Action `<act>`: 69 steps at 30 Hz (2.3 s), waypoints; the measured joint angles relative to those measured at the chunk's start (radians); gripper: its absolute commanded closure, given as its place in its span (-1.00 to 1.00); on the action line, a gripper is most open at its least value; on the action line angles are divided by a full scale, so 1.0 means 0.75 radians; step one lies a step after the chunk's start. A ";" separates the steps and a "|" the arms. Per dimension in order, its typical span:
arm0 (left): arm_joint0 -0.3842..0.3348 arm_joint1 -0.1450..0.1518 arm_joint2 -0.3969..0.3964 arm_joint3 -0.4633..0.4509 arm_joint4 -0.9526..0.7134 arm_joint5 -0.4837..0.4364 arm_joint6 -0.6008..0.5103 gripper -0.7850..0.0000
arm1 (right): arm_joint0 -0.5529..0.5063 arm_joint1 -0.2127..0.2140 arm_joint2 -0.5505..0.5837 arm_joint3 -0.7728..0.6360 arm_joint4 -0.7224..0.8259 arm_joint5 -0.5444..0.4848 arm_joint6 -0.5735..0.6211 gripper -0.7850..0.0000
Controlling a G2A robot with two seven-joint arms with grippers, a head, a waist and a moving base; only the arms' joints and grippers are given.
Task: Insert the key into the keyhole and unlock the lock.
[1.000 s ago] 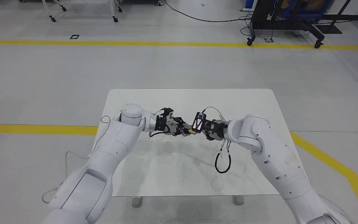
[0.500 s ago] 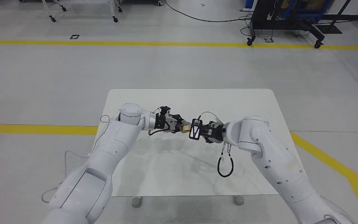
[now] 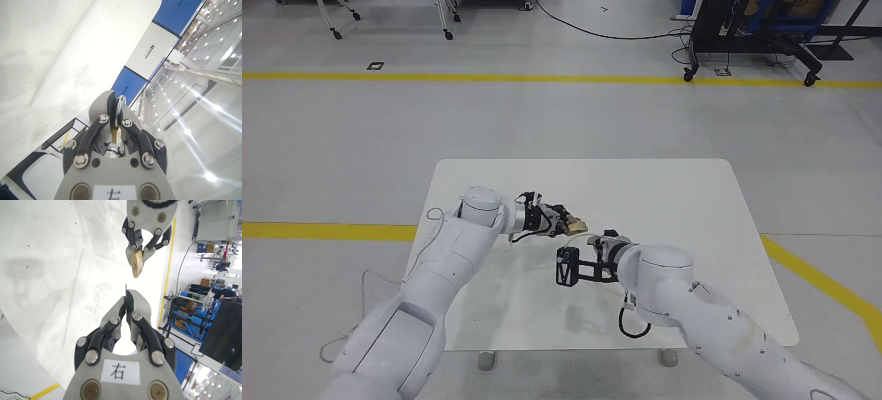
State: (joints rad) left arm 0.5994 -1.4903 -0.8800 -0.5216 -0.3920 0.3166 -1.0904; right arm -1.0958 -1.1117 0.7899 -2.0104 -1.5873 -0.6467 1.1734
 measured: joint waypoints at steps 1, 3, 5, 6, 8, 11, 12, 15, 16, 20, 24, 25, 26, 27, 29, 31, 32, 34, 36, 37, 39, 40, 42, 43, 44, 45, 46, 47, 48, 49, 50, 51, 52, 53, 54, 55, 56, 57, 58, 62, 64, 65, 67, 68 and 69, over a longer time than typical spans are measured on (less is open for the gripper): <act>0.000 -0.001 0.002 0.000 0.001 0.010 -0.002 1.00 | 0.019 -0.004 -0.030 0.014 -0.016 0.015 0.015 1.00; -0.002 -0.002 0.004 0.005 -0.001 0.040 -0.013 1.00 | 0.064 -0.017 -0.098 0.047 -0.033 0.051 0.051 1.00; -0.008 -0.003 0.006 0.014 0.003 0.077 -0.006 1.00 | 0.112 -0.029 -0.161 0.087 -0.030 0.086 0.086 1.00; -0.011 -0.004 0.009 0.016 0.007 0.092 0.004 1.00 | 0.134 -0.034 -0.188 0.105 -0.026 0.102 0.102 1.00; -0.013 -0.008 0.014 0.017 0.011 0.117 0.018 1.00 | 0.182 -0.046 -0.244 0.135 0.004 0.136 0.136 1.00; -0.014 -0.011 0.019 0.016 0.016 0.121 0.014 1.00 | 0.247 -0.058 -0.308 0.167 0.047 0.186 0.186 1.00; -0.015 -0.011 0.021 0.017 0.017 0.120 0.009 1.00 | 0.264 -0.061 -0.326 0.173 0.057 0.200 0.200 1.00; -0.017 -0.013 0.022 0.023 0.017 0.117 -0.008 1.00 | 0.316 -0.068 -0.373 0.189 0.089 0.239 0.239 1.00; -0.018 -0.013 0.022 0.025 0.015 0.116 -0.011 1.00 | 0.329 -0.070 -0.385 0.194 0.096 0.250 0.250 1.00; -0.022 -0.015 0.023 0.033 0.014 0.111 -0.016 1.00 | 0.376 -0.075 -0.427 0.205 0.114 0.294 0.294 1.00; -0.025 -0.017 0.025 0.039 0.017 0.108 -0.021 1.00 | 0.404 -0.076 -0.457 0.227 0.124 0.311 0.311 1.00; -0.026 -0.017 0.026 0.041 0.018 0.108 -0.022 1.00 | 0.409 -0.076 -0.462 0.230 0.130 0.312 0.312 1.00; -0.027 -0.018 0.026 0.042 0.020 0.107 -0.024 1.00 | 0.416 -0.077 -0.467 0.234 0.138 0.314 0.314 1.00; -0.028 -0.018 0.027 0.044 0.021 0.107 -0.025 1.00 | 0.420 -0.078 -0.471 0.236 0.142 0.315 0.315 1.00; -0.029 -0.019 0.028 0.046 0.022 0.105 -0.027 1.00 | 0.431 -0.079 -0.481 0.242 0.140 0.317 0.317 1.00; -0.029 -0.021 0.028 0.047 0.022 0.102 -0.027 1.00 | 0.438 -0.081 -0.491 0.246 0.137 0.318 0.318 1.00; -0.029 -0.021 0.029 0.048 0.022 0.102 -0.029 1.00 | 0.442 -0.082 -0.497 0.250 0.134 0.319 0.319 1.00; -0.029 -0.023 0.030 0.048 0.021 0.102 -0.032 1.00 | 0.448 -0.085 -0.506 0.259 0.125 0.323 0.323 1.00; -0.029 -0.024 0.031 0.050 0.021 0.102 -0.038 1.00 | 0.453 -0.089 -0.516 0.269 0.117 0.327 0.327 1.00; -0.030 -0.024 0.031 0.052 0.020 0.103 -0.043 1.00 | 0.455 -0.091 -0.520 0.272 0.116 0.328 0.328 1.00; -0.031 -0.025 0.032 0.055 0.017 0.106 -0.053 1.00 | 0.460 -0.094 -0.526 0.277 0.115 0.329 0.329 1.00; -0.031 -0.026 0.032 0.056 0.016 0.107 -0.056 1.00 | 0.462 -0.096 -0.528 0.279 0.115 0.329 0.329 1.00; -0.030 -0.027 0.032 0.059 0.012 0.110 -0.062 1.00 | 0.467 -0.098 -0.532 0.283 0.117 0.327 0.327 1.00; -0.030 -0.028 0.032 0.060 0.011 0.112 -0.064 1.00 | 0.469 -0.099 -0.533 0.283 0.118 0.327 0.326 1.00; -0.029 -0.029 0.032 0.062 0.007 0.115 -0.067 1.00 | 0.471 -0.100 -0.533 0.279 0.120 0.327 0.327 1.00; -0.030 -0.029 0.031 0.064 0.005 0.119 -0.069 1.00 | 0.472 -0.099 -0.531 0.273 0.120 0.328 0.328 1.00; -0.030 -0.030 0.030 0.066 0.002 0.124 -0.071 1.00 | 0.472 -0.098 -0.529 0.266 0.120 0.329 0.329 1.00; -0.030 -0.031 0.028 0.071 -0.006 0.135 -0.079 1.00 | 0.471 -0.095 -0.526 0.254 0.118 0.332 0.332 1.00; -0.030 -0.031 0.026 0.076 -0.014 0.145 -0.088 1.00 | 0.469 -0.092 -0.525 0.245 0.116 0.333 0.333 1.00; -0.031 -0.032 0.025 0.080 -0.019 0.157 -0.099 1.00 | 0.468 -0.088 -0.523 0.236 0.115 0.333 0.332 1.00; -0.033 -0.032 0.025 0.088 -0.027 0.176 -0.118 1.00 | 0.465 -0.082 -0.521 0.223 0.115 0.330 0.330 1.00; -0.035 -0.033 0.024 0.094 -0.034 0.192 -0.136 1.00 | 0.463 -0.078 -0.520 0.214 0.114 0.328 0.328 1.00; -0.039 -0.034 0.024 0.101 -0.036 0.204 -0.146 1.00 | 0.461 -0.072 -0.521 0.207 0.110 0.327 0.327 1.00; -0.045 -0.034 0.025 0.106 -0.034 0.210 -0.148 1.00 | 0.459 -0.066 -0.527 0.199 0.102 0.328 0.328 1.00; -0.047 -0.035 0.026 0.110 -0.035 0.211 -0.152 1.00 | 0.458 -0.061 -0.533 0.193 0.095 0.330 0.330 1.00; -0.049 -0.035 0.025 0.113 -0.038 0.212 -0.161 1.00 | 0.456 -0.056 -0.540 0.188 0.090 0.332 0.332 1.00; -0.052 -0.035 0.026 0.119 -0.039 0.212 -0.169 1.00 | 0.456 -0.051 -0.550 0.181 0.087 0.334 0.334 1.00; -0.054 -0.036 0.026 0.122 -0.038 0.211 -0.174 1.00 | 0.457 -0.048 -0.556 0.176 0.085 0.336 0.336 1.00; -0.056 -0.036 0.027 0.126 -0.039 0.212 -0.179 1.00 | 0.459 -0.044 -0.562 0.171 0.084 0.338 0.338 1.00; -0.063 -0.039 0.031 0.140 -0.036 0.215 -0.187 1.00 | 0.468 -0.030 -0.583 0.145 0.085 0.351 0.351 1.00; -0.065 -0.040 0.033 0.143 -0.034 0.214 -0.184 1.00 | 0.472 -0.024 -0.594 0.139 0.086 0.360 0.360 1.00; -0.066 -0.041 0.034 0.144 -0.031 0.210 -0.182 1.00 | 0.475 -0.020 -0.602 0.140 0.090 0.364 0.364 1.00; -0.066 -0.042 0.036 0.145 -0.029 0.207 -0.182 1.00 | 0.483 -0.017 -0.617 0.145 0.099 0.366 0.366 1.00; -0.066 -0.043 0.037 0.146 -0.027 0.204 -0.181 1.00 | 0.489 -0.016 -0.626 0.149 0.107 0.366 0.366 1.00; -0.067 -0.044 0.038 0.147 -0.027 0.203 -0.182 1.00 | 0.494 -0.016 -0.633 0.152 0.112 0.366 0.366 1.00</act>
State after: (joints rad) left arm 0.5494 -1.5230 -0.8513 -0.4112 -0.4122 0.4686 -1.2267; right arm -0.7250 -1.1238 0.3153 -1.8961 -1.5030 -0.3721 1.4481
